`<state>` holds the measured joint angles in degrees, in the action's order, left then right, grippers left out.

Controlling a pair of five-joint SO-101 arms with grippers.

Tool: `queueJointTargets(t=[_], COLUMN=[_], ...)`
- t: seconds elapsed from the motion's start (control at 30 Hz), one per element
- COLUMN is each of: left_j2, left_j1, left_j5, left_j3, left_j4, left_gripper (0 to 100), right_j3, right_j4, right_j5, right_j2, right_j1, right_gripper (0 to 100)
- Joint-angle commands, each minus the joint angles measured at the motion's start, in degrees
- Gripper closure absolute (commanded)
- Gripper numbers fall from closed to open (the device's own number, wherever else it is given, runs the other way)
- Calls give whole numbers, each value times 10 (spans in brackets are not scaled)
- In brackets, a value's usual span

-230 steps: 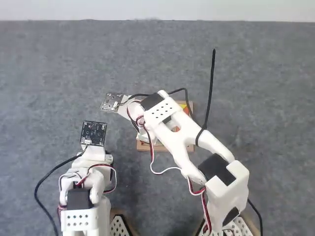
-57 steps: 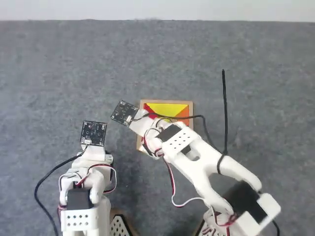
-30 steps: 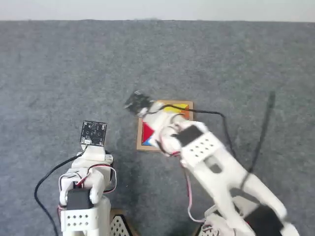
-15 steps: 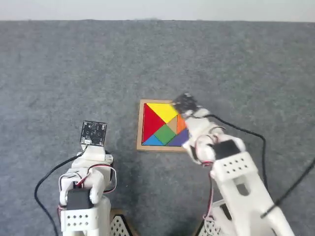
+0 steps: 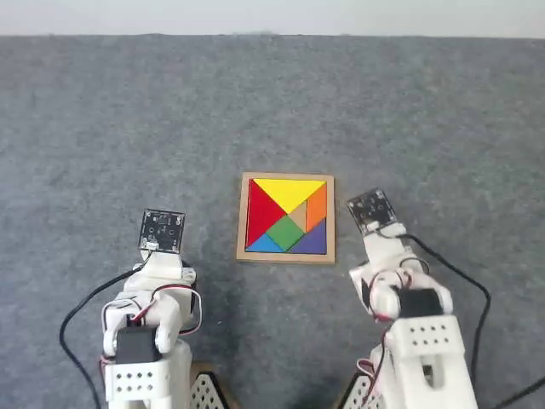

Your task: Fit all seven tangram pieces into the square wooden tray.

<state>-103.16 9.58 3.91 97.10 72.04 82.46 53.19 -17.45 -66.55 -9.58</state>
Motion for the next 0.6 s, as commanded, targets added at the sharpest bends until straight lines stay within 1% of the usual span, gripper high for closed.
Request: queueJointTargets(t=[0.0, 0.23, 0.47, 0.57], left_j2=[-10, -10, -10, -10], left_j1=[-3, -3, -3, -3], left_j5=[1, 1, 1, 1], left_j3=[-6, -6, -6, -6], left_j4=[2, 2, 2, 2], left_gripper=[979, 979, 979, 979], right_j3=[26, 84, 138, 144], right_j4=[-4, 15, 26, 48], right_j5=[-1, -4, -74, -83], right_j2=[-72, -175, -256, -294], right_j1=[5, 5, 5, 5], right_gripper=[991, 990, 991, 991])
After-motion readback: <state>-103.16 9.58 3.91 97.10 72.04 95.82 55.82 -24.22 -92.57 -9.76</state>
